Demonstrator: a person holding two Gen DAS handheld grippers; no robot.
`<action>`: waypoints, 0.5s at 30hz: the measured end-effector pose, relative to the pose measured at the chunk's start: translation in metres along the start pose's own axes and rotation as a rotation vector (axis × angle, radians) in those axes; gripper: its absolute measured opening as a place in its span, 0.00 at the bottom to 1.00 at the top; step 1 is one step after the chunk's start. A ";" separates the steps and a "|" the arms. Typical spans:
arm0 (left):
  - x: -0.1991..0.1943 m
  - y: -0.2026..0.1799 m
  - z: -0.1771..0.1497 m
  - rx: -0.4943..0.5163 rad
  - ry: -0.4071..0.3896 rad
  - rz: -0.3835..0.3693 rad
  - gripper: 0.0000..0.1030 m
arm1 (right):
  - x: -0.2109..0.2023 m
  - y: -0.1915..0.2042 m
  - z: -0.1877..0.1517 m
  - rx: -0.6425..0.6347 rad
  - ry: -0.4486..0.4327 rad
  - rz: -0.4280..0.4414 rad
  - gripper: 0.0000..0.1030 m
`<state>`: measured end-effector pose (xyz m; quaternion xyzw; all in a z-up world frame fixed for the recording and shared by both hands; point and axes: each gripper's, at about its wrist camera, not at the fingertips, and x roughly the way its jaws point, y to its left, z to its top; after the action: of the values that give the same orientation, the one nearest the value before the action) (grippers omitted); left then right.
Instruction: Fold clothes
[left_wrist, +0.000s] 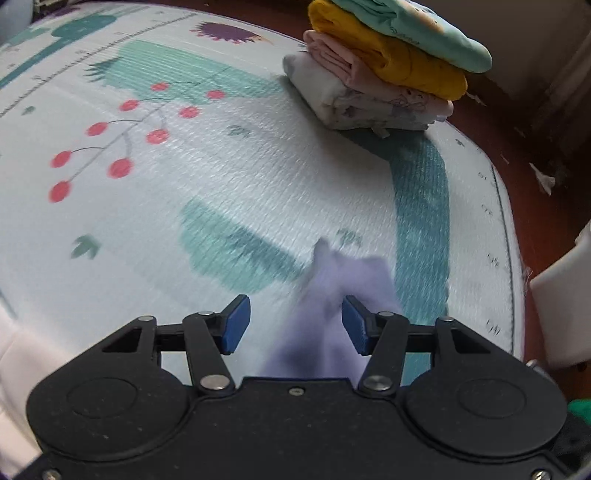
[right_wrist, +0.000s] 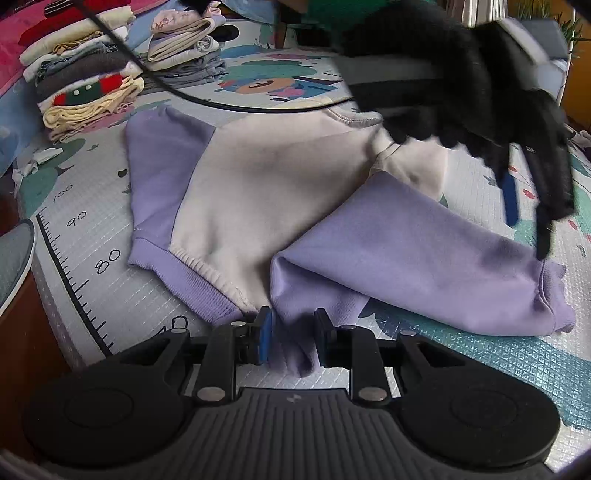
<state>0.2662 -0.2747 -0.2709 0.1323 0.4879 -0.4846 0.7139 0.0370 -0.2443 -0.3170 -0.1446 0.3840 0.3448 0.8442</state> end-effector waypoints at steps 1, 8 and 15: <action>0.003 -0.002 0.004 -0.002 0.007 -0.010 0.53 | 0.000 0.000 0.000 0.001 -0.001 0.002 0.26; 0.032 -0.023 0.015 0.061 0.099 0.046 0.37 | 0.000 -0.004 -0.001 0.018 -0.006 0.013 0.27; -0.030 -0.004 -0.001 0.032 -0.095 0.009 0.09 | 0.000 -0.008 -0.001 0.042 -0.003 0.010 0.32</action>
<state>0.2605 -0.2596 -0.2458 0.1229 0.4448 -0.4948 0.7364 0.0422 -0.2501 -0.3179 -0.1242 0.3906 0.3410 0.8460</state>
